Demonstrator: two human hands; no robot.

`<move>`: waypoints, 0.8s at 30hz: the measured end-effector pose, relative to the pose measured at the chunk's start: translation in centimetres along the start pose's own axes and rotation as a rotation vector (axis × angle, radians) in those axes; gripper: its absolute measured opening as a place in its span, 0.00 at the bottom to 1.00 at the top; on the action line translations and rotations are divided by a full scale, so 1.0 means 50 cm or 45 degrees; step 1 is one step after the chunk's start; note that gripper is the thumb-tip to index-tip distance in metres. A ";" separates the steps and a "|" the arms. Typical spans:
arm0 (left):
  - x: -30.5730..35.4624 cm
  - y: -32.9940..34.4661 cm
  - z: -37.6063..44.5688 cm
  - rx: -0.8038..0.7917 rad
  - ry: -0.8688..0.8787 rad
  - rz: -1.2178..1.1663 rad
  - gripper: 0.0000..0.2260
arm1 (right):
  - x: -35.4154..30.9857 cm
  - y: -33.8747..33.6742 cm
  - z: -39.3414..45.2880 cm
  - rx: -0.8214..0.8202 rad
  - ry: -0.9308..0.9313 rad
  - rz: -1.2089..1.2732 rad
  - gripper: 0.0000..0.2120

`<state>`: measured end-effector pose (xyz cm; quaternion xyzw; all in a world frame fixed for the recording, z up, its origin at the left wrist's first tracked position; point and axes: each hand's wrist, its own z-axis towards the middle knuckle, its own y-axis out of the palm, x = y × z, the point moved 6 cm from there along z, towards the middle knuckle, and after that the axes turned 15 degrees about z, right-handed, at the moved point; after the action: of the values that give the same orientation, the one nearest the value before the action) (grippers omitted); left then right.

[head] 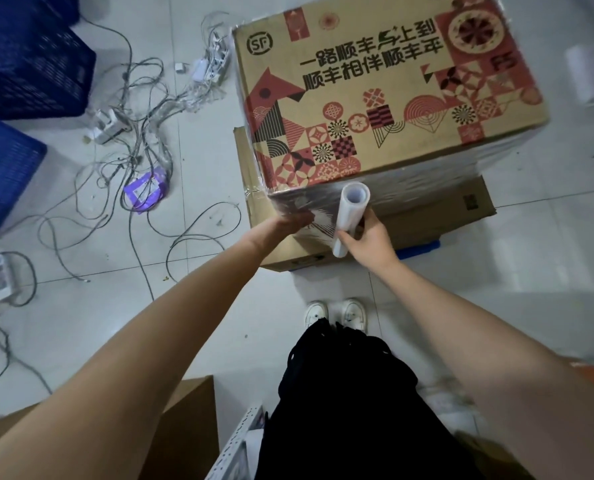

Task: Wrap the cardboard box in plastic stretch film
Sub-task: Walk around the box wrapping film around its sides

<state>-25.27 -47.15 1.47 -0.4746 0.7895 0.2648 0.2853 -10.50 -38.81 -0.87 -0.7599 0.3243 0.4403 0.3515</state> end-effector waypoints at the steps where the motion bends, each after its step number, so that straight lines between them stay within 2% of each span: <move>1: 0.000 0.002 -0.002 0.005 -0.001 0.020 0.29 | 0.002 0.001 0.000 -0.050 -0.008 -0.024 0.23; 4: -0.005 0.001 0.002 0.023 -0.038 0.058 0.27 | 0.013 0.001 -0.003 -0.114 0.043 -0.077 0.26; 10: 0.009 -0.011 0.004 -0.026 -0.051 -0.094 0.27 | 0.010 0.006 -0.011 0.063 0.092 0.064 0.23; 15: -0.018 -0.023 -0.021 0.015 -0.125 -0.103 0.27 | 0.004 -0.025 -0.013 -0.101 0.052 0.140 0.22; 17: -0.025 -0.033 -0.025 0.076 -0.063 -0.188 0.25 | 0.004 -0.036 -0.015 -0.109 0.057 0.166 0.21; 20: -0.013 -0.061 -0.024 0.299 0.063 -0.165 0.21 | 0.002 -0.038 -0.007 -0.111 0.067 0.140 0.20; 23: -0.034 -0.076 -0.029 0.296 0.218 -0.197 0.24 | 0.002 -0.033 0.005 -0.036 0.141 0.199 0.20; 24: -0.049 -0.078 -0.032 0.291 0.235 -0.299 0.27 | 0.003 -0.030 0.008 0.014 0.159 0.190 0.20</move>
<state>-21.13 -48.41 3.71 -0.5502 0.7765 0.0936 0.2925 -9.42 -37.67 -0.76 -0.7576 0.4038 0.4153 0.3009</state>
